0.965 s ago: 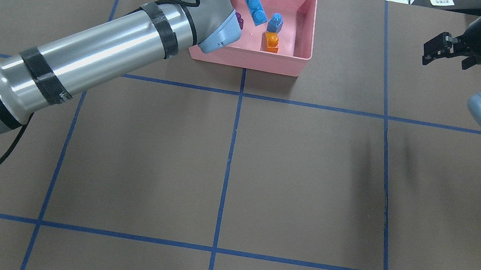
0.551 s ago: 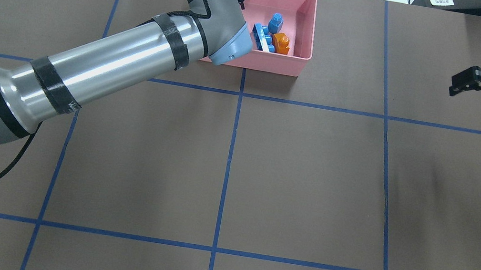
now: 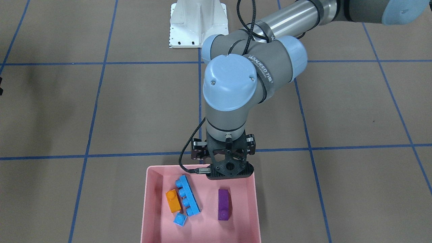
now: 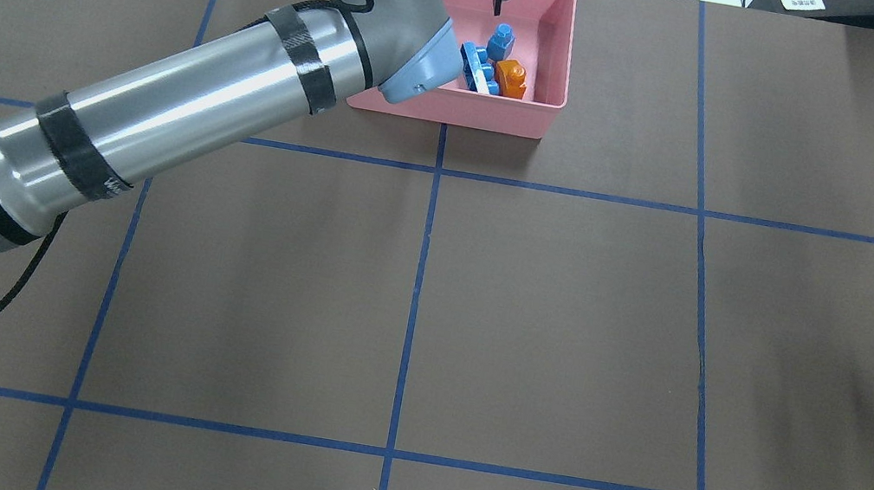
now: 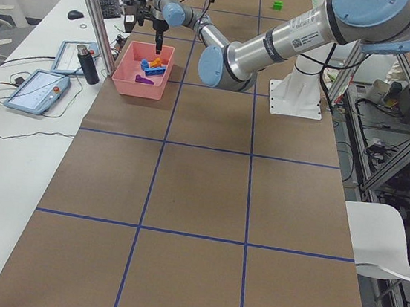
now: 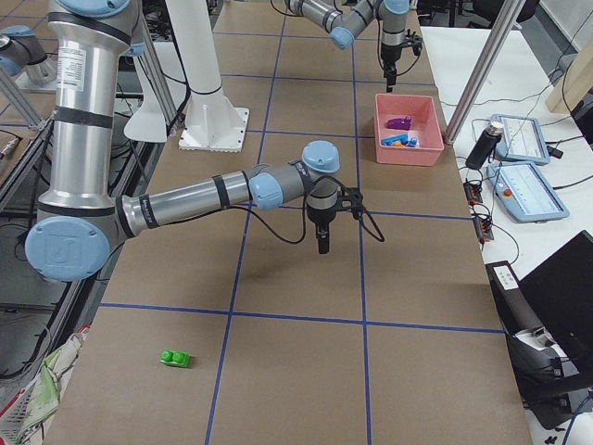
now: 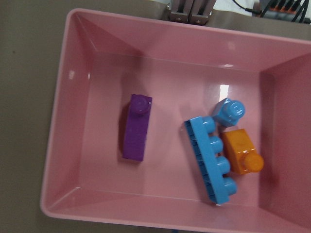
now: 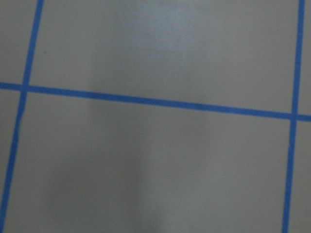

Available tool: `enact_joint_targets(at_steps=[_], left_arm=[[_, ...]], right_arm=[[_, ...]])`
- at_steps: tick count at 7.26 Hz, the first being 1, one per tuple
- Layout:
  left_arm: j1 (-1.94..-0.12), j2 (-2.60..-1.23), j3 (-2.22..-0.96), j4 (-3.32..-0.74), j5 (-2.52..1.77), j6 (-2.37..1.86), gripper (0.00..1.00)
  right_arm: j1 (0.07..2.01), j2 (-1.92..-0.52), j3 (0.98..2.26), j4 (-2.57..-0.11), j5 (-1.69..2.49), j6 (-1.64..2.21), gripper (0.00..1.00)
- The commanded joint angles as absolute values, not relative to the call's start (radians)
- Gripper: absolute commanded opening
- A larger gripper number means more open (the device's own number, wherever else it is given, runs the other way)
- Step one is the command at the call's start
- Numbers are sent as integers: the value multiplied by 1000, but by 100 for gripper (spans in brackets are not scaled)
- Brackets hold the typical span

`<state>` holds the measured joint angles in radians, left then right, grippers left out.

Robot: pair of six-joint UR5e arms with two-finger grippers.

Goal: Put all blocks into box

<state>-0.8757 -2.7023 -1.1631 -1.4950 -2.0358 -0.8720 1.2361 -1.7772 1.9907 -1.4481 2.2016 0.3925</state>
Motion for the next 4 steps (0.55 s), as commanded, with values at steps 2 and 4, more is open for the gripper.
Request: enact_joint_targets(at_steps=[2, 4], left_arm=[[-1035, -2406, -1376, -1437, -2126, -442, 100], [-1144, -2292, -1382, -1437, -2129, -164, 100]], right_arm=[[1299, -2128, 2022, -1216, 2204, 344, 100], [1299, -2291, 1880, -898, 2207, 339, 100]])
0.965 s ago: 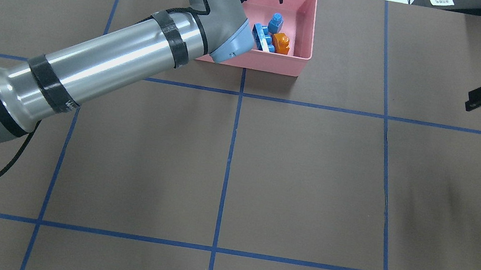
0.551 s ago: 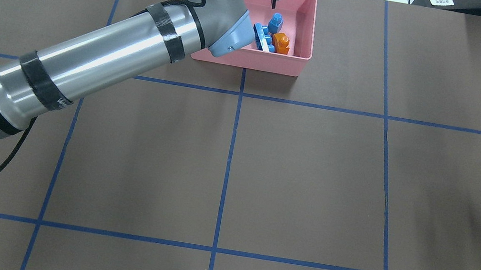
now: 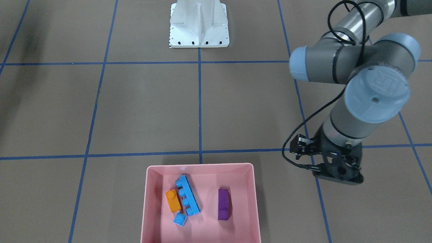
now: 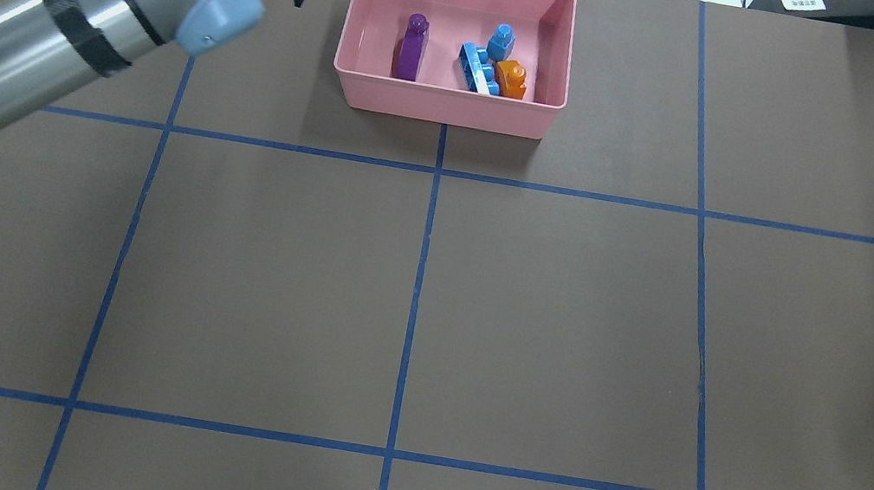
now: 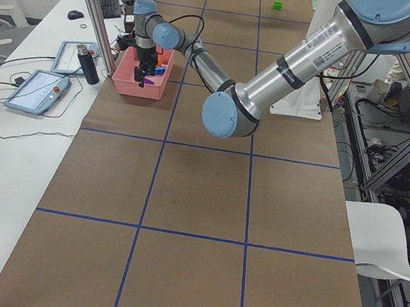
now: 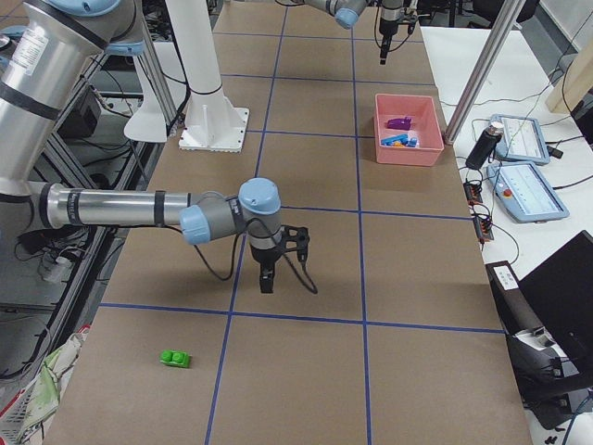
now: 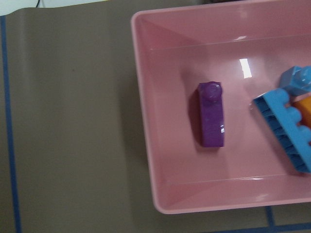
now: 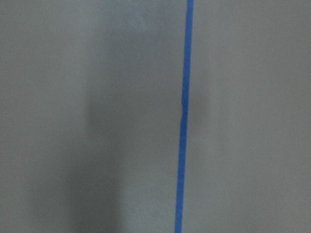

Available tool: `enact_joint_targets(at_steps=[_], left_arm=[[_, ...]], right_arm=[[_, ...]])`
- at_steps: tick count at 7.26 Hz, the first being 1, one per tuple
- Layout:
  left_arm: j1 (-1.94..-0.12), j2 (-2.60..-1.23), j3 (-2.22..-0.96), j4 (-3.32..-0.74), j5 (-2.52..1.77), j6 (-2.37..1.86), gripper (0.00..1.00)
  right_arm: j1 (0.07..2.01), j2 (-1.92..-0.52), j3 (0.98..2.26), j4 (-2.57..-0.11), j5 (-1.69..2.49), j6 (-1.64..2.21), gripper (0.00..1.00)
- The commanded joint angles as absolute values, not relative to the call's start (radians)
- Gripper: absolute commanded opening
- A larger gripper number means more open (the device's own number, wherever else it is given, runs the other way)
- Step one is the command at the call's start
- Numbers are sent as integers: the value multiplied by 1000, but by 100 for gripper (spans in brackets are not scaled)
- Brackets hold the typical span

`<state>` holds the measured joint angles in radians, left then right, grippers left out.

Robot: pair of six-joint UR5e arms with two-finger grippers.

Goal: Put all blocks into box

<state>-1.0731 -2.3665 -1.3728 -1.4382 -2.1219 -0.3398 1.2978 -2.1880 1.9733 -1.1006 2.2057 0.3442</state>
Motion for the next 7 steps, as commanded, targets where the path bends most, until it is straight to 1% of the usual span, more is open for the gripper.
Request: enact_joint_targets(at_steps=[1, 2, 3, 4, 6, 7], left_arm=[[-1172, -2267, -1384, -1437, -2128, -103, 100], [-1173, -2267, -1385, -1434, -2128, -103, 100], [-1173, -2266, -1387, -1434, -2128, -103, 100], [-1173, -2264, -1396, -1434, -2128, -103, 100], [-1172, -2264, -1399, -1434, -2128, -110, 100], [-1170, -2263, -1401, -1434, -2128, -110, 100]], right_arm=[[1299, -2308, 1750, -738, 2220, 345, 100], [1298, -2303, 1592, -606, 2223, 357, 100], [1299, -2301, 1503, -487, 2233, 386, 100], [1298, -2302, 1461, -447, 2256, 423, 100], [1293, -2304, 1419, -445, 2260, 416, 100], [1290, -2303, 1419, -445, 2266, 404, 100]])
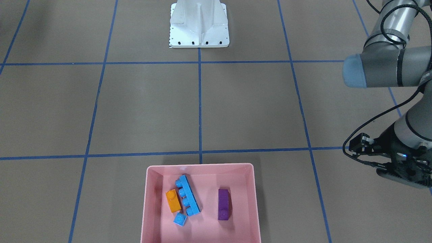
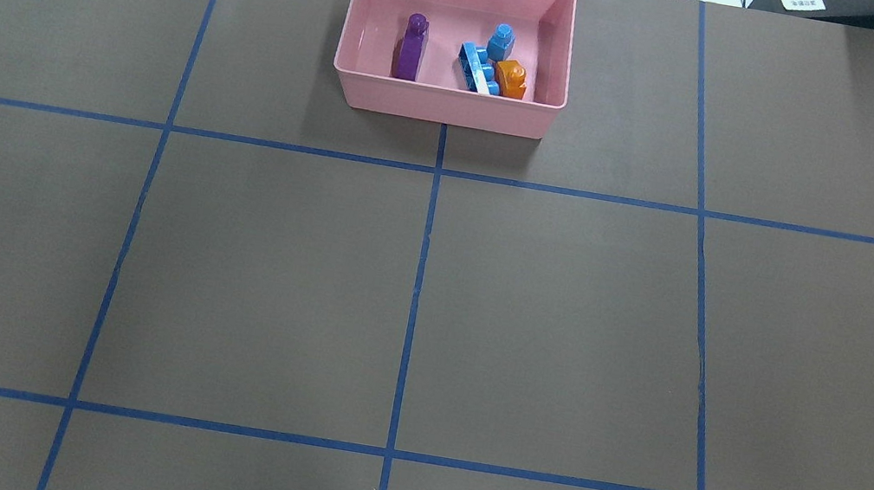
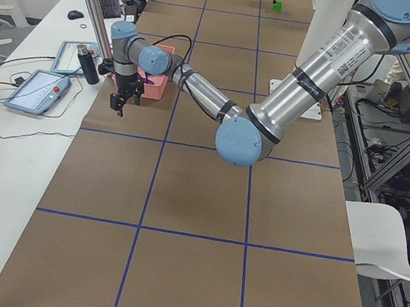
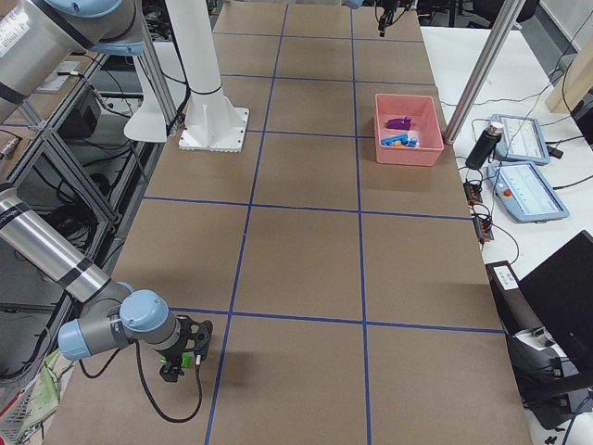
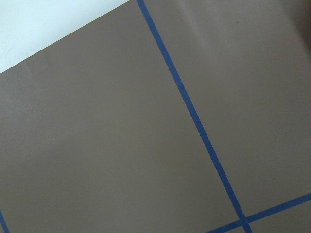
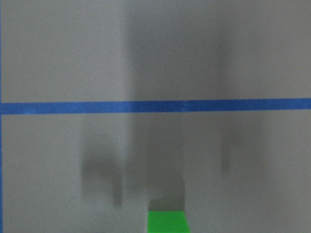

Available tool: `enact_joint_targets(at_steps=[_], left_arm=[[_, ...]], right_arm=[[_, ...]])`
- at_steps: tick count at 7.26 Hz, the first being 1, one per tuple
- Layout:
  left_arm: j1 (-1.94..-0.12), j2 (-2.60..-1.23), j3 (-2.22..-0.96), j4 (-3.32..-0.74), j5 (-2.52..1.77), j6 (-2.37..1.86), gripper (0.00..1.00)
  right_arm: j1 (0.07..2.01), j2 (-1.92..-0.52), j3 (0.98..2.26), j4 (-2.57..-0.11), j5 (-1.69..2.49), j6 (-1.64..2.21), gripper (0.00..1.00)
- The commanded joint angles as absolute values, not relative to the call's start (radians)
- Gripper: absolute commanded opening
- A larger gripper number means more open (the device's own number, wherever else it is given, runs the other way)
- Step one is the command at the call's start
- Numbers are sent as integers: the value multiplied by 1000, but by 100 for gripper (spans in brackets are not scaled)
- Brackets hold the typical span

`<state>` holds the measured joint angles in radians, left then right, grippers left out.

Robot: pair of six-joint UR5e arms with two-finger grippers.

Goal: Put all blocks into box

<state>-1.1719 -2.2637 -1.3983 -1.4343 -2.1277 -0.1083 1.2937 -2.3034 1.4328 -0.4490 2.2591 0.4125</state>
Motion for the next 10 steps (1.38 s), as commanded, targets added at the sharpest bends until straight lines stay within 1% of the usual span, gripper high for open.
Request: enact_joint_targets(at_steps=[1, 4, 5, 7, 9, 10], left_arm=[[-1170, -2264, -1401, -1434, -2129, -112, 100], [-1167, -2263, -1404, -1434, -2131, -117, 100], [-1166, -2263, -1404, -1434, -2131, -117, 100], [-1164, -2260, -1404, -1436, -2131, -117, 100], [-1164, -2258, -1404, -1434, -2131, -117, 100], [-1166, -2260, -1404, -1434, -2131, -117, 100]], right_arm=[[1286, -2292, 1419, -445, 2288, 328, 100], [1281, -2292, 1393, -446, 2336, 310, 100], [1278, -2292, 1387, -446, 2338, 301, 93], [1276, -2290, 1364, -446, 2338, 298, 72], [1270, -2290, 1364, -446, 2338, 298, 72], [1269, -2289, 1362, -446, 2339, 298, 65]])
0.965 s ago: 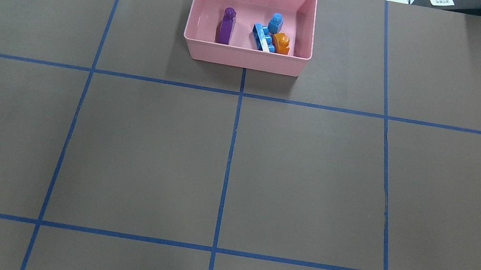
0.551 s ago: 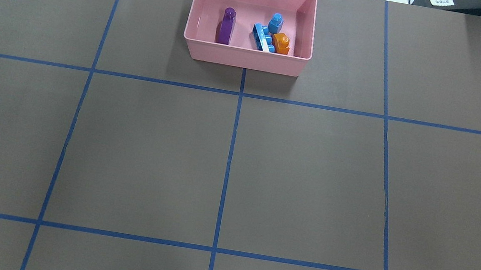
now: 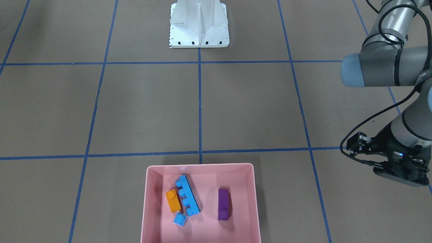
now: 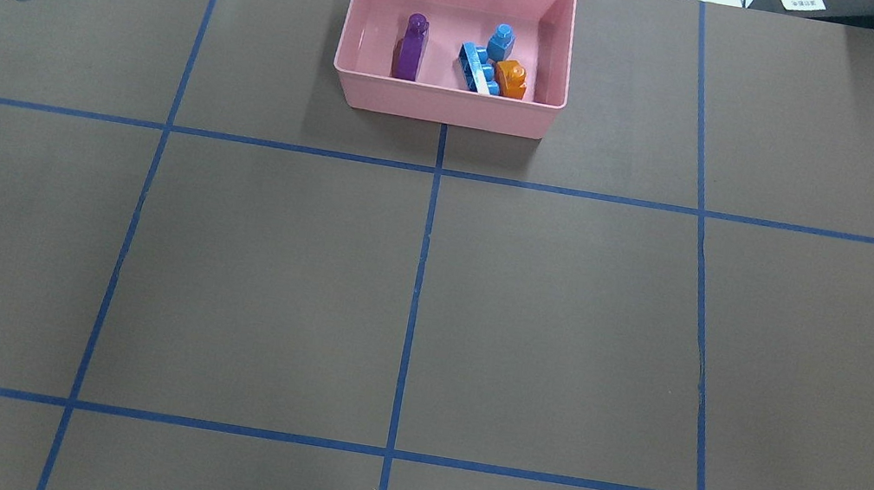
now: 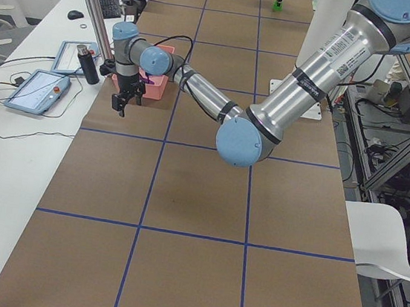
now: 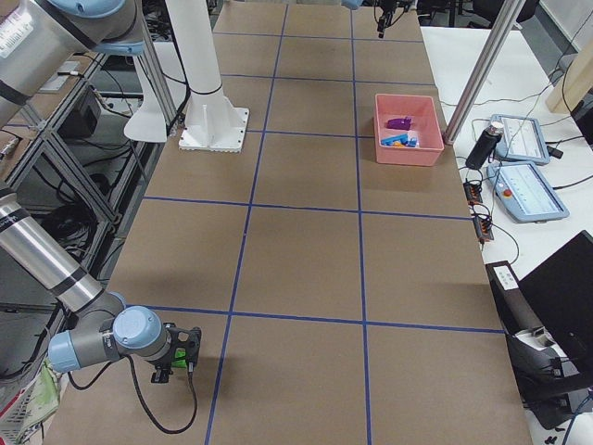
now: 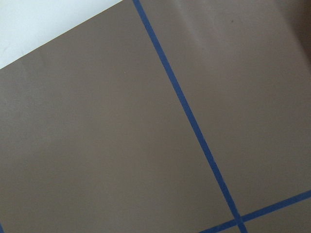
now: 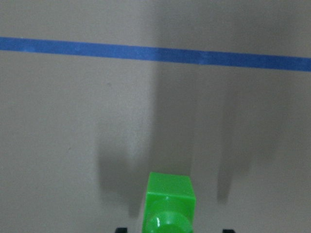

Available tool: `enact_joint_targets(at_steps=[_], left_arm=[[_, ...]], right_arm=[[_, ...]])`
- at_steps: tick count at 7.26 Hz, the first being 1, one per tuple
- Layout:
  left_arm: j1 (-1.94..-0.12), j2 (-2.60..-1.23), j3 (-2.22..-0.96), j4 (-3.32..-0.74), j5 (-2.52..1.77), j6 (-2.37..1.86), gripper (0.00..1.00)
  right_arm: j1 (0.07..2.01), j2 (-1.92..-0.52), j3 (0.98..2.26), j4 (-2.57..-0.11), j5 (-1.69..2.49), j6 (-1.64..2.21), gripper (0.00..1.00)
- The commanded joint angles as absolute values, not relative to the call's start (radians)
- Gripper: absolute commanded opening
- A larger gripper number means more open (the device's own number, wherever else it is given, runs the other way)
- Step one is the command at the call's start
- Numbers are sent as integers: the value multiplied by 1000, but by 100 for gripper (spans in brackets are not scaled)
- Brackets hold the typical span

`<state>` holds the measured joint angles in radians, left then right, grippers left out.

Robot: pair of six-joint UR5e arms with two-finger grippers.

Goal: Put all blocks into box

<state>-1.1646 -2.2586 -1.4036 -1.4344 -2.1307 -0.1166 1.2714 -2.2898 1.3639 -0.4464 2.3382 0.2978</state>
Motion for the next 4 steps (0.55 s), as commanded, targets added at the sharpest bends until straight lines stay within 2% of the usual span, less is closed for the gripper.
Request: enact_joint_targets(at_steps=[1, 2, 4], left_arm=[[-1166, -2260, -1404, -1434, -2131, -117, 100], [-1164, -2258, -1404, -1436, -2143, -117, 100], [-1166, -2258, -1405, -1436, -2154, -117, 100]], right_arm=[[1267, -2284, 1362, -448, 2339, 301, 36], [1267, -2275, 1362, -448, 2339, 298, 2], [1264, -2264, 1362, -446, 2309, 292, 0]])
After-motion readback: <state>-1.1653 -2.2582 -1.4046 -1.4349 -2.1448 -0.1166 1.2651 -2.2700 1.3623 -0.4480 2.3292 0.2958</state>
